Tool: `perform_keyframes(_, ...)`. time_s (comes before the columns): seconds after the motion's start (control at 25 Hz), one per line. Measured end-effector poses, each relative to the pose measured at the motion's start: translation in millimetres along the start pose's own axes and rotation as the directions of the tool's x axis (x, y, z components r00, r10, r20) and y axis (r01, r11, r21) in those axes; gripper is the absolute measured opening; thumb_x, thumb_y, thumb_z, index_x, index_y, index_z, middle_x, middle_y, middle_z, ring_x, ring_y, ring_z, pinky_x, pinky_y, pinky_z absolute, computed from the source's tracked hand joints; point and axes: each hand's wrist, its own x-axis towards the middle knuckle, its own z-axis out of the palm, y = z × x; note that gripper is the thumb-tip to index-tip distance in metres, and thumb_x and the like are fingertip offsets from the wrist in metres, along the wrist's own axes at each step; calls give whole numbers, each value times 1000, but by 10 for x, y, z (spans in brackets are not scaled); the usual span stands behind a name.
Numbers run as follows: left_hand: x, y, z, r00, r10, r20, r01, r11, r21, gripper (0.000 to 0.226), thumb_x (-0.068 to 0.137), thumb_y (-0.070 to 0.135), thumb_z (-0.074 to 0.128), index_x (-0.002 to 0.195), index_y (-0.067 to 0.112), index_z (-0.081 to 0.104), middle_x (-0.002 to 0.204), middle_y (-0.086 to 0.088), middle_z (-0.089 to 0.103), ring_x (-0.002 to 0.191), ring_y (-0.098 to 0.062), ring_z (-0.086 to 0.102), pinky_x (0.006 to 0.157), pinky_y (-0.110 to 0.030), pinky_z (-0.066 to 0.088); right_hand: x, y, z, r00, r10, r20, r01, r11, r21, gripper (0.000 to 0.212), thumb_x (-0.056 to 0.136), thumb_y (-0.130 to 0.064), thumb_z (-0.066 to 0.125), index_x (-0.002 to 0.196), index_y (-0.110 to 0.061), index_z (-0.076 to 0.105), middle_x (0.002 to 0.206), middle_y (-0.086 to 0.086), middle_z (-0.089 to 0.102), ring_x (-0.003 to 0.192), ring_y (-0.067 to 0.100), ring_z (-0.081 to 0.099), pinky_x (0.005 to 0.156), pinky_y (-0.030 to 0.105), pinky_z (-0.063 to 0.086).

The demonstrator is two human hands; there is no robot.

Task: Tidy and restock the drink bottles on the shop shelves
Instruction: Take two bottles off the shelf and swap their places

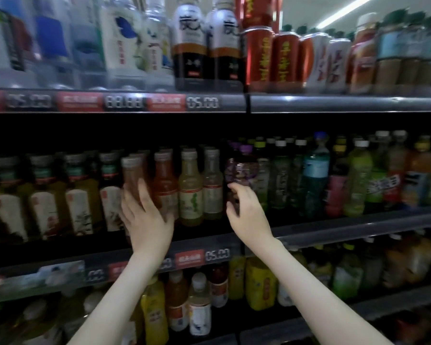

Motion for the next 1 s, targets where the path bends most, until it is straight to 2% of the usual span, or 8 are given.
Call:
perform_keyframes(0.12, -218, 636, 286, 932, 358, -54, -361, 931, -52, 83, 83, 22, 68, 149, 16, 19, 153, -23, 8, 140, -41, 11, 109, -62, 22, 48, 489, -424, 976, 12, -216, -34, 994, -99, 44, 93, -8, 53, 136, -7, 44, 129, 9, 50, 123, 20, 43, 101, 27, 39)
perform_keyframes(0.24, -319, 1245, 683, 887, 462, -23, -463, 886, -42, 79, 83, 25, 68, 149, 19, 25, 152, -19, 11, 140, -38, 13, 108, -61, 27, 128, 993, -829, 940, 119, -319, -187, 964, -190, 56, 93, -14, 57, 143, -6, 32, 136, 15, 42, 125, 28, 37, 102, 36, 37)
perform_keyframes(0.4, -306, 1764, 1224, 921, 389, 30, -390, 919, 53, 87, 83, 34, 67, 151, 25, 15, 154, -18, 5, 141, -39, 9, 111, -59, 14, 358, 1517, -1279, 934, 153, -323, -260, 912, -318, 78, 90, -33, 61, 150, -9, 17, 145, 16, 35, 131, 32, 30, 104, 45, 30)
perform_keyframes(0.6, -388, 2057, 1635, 944, 329, -27, -318, 929, 191, 92, 74, 35, 72, 150, 21, 22, 154, -21, 5, 141, -41, 3, 107, -63, -2, 756, 1756, -1377, 979, 4, -202, -106, 862, -495, 96, 84, -52, 60, 153, -24, -2, 154, 18, 21, 139, 34, 21, 110, 49, 15)
perform_keyframes(0.68, -441, 2109, 1723, 950, 312, -24, -299, 927, 225, 92, 75, 34, 71, 150, 23, 20, 155, -20, 2, 142, -40, -3, 106, -64, -6, 838, 1834, -1292, 991, 1, -134, -71, 852, -519, 95, 87, -44, 60, 151, -29, -9, 155, 21, 12, 141, 36, 14, 114, 49, 8)
perform_keyframes(0.76, -494, 2143, 1740, 959, 284, -13, -274, 935, 226, 90, 77, 34, 69, 150, 24, 18, 155, -19, 0, 143, -39, -7, 106, -64, -7, 850, 1874, -1229, 991, -35, -127, -25, 896, -443, 92, 86, -28, 63, 151, -32, -2, 152, 25, 12, 139, 40, 16, 114, 50, 11)
perform_keyframes(0.88, -575, 2227, 1675, 964, 265, 13, -262, 941, 215, 85, 79, 33, 67, 150, 23, 20, 155, -19, 3, 143, -38, -6, 105, -61, -10, 768, 1856, -1206, 979, -159, -127, 119, 954, -277, 89, 81, -9, 65, 148, -33, 13, 149, 25, 15, 133, 43, 18, 109, 54, 28)
perform_keyframes(1.0, -676, 2327, 1596, 951, 304, 52, -309, 940, 145, 80, 80, 31, 68, 148, 19, 26, 153, -21, 18, 143, -34, -2, 107, -59, -9, 567, 1736, -1256, 941, -321, -104, 289, 926, -242, 88, 77, 3, 63, 145, -34, 22, 145, 22, 18, 128, 45, 25, 98, 55, 42)
